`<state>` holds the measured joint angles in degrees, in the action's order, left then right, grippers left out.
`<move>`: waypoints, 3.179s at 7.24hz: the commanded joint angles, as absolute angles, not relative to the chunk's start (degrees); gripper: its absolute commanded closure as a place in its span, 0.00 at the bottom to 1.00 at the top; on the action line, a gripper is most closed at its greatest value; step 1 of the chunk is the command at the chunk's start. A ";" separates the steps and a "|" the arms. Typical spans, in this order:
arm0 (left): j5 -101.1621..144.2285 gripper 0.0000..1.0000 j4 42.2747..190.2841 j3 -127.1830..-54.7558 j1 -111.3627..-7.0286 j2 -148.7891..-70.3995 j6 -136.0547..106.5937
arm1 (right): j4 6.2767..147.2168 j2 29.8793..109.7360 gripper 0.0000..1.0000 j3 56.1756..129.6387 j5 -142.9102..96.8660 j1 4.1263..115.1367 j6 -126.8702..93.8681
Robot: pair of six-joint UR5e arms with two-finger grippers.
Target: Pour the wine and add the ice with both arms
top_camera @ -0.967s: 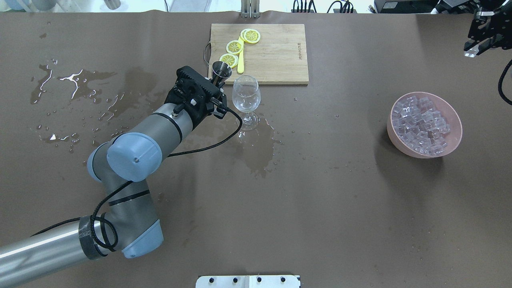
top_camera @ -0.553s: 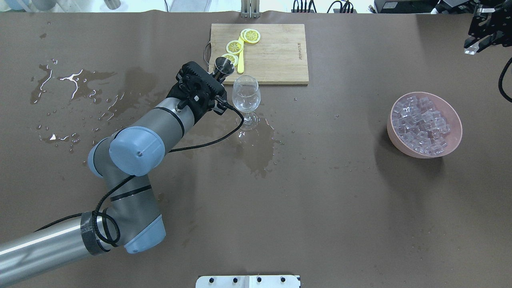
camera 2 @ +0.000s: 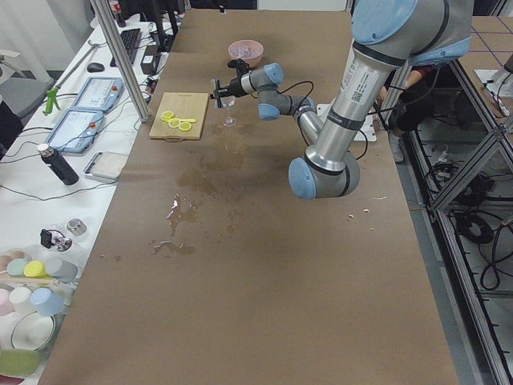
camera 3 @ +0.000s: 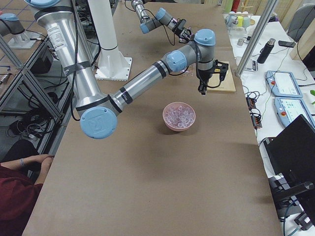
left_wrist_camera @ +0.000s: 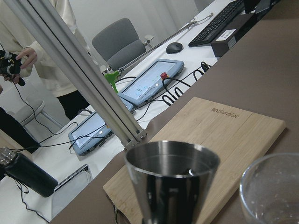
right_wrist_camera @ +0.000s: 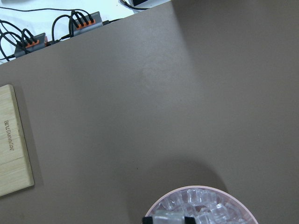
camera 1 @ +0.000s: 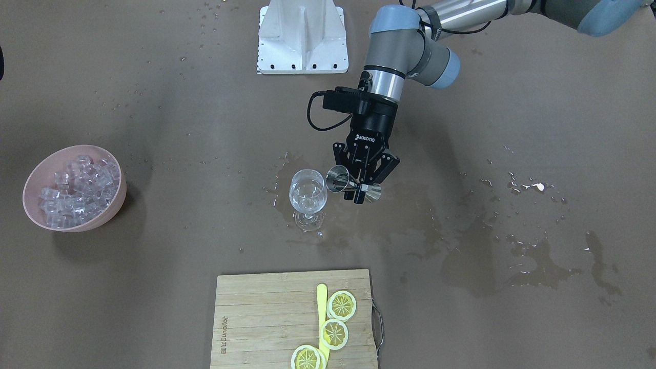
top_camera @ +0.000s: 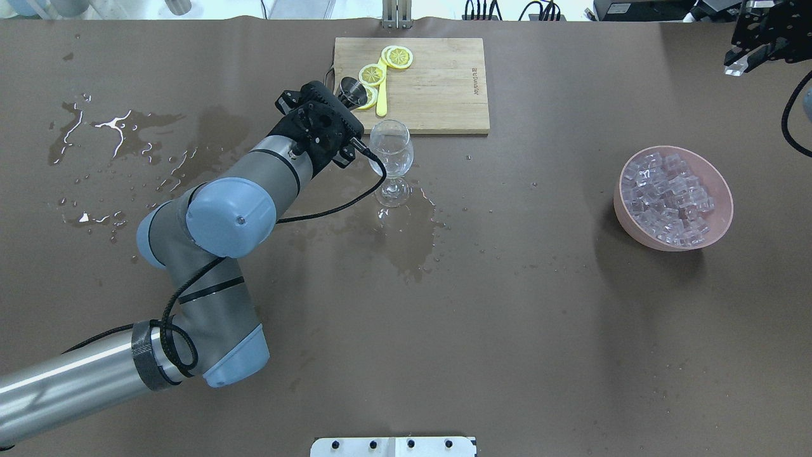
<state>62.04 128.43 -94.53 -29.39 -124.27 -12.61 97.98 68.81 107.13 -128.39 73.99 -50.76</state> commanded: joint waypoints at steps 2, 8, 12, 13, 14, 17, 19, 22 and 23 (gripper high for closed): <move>60.47 1.00 127.35 -93.96 -29.45 -124.80 -7.56 | 98.17 67.15 0.77 106.96 -128.32 73.48 -50.89; 55.02 1.00 127.09 -94.13 -25.75 -125.16 -1.33 | 98.17 63.11 0.77 107.05 -128.06 69.53 -51.50; 52.56 1.00 123.58 -94.48 -25.75 -126.30 5.87 | 98.26 60.38 0.77 106.96 -128.06 67.42 -51.59; 52.56 1.00 122.36 -94.66 -25.75 -126.39 6.24 | 98.35 59.51 0.77 106.44 -128.06 66.89 -51.77; 52.56 1.00 121.65 -94.57 -25.75 -126.73 7.81 | 98.44 57.94 0.77 106.00 -128.06 66.28 -51.77; 51.25 1.00 119.88 -94.40 -25.75 -126.91 10.52 | 98.35 55.90 0.77 106.00 -127.88 64.43 -52.03; 50.11 1.00 119.79 -94.22 -25.75 -127.26 12.30 | 98.44 54.15 0.77 106.00 -127.62 62.68 -53.95; 49.40 1.00 118.23 -94.57 -25.75 -127.44 15.02 | 98.44 52.39 0.78 105.74 -127.53 61.70 -55.20; 48.44 1.00 117.60 -94.48 -25.75 -127.79 15.12 | 98.44 51.25 0.78 104.86 -127.53 61.44 -55.20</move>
